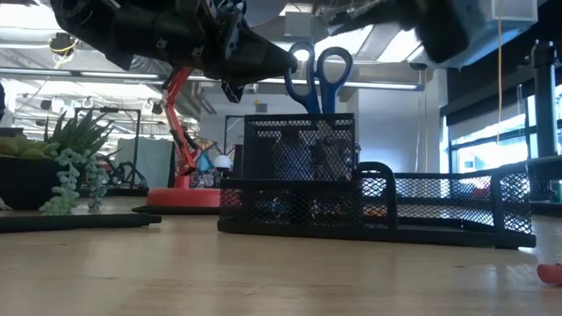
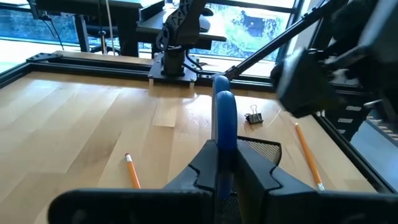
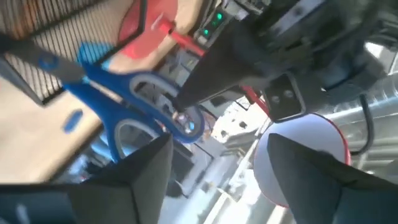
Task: Pick and place office supplies into organizer
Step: Put the blue scissors into the desk organizer
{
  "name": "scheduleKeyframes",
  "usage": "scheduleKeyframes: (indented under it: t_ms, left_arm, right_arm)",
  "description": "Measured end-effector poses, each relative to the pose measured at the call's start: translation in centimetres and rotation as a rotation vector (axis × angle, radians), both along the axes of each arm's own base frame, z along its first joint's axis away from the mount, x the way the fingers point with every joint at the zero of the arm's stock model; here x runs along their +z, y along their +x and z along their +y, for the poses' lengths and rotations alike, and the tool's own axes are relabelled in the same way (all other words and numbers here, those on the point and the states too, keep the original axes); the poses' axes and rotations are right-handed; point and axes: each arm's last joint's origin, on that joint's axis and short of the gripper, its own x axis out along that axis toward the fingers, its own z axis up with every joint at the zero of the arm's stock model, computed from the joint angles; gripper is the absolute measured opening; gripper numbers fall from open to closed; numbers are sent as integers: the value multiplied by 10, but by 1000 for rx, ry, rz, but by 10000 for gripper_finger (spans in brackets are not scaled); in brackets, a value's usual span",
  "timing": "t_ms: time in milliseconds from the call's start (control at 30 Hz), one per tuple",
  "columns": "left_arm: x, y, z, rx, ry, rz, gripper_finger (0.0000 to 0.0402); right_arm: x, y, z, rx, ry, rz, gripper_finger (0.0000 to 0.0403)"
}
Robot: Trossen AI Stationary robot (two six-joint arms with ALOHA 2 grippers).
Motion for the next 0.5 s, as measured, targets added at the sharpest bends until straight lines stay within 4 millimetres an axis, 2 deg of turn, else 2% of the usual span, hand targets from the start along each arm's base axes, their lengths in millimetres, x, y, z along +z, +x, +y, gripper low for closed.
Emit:
scheduleKeyframes:
  t_ms: [267,367,500]
  left_arm:
    - [0,0,0,4,1,0,24]
    - [0,0,-1,3,1,0,24]
    - [0,0,-1,3,3,3,24]
  right_arm:
    - [31,0,16,-16,269,-197,273]
    - [47,-7,10,-85,394,-277,273]
    - [62,-23,-11,-268,542,-342,273]
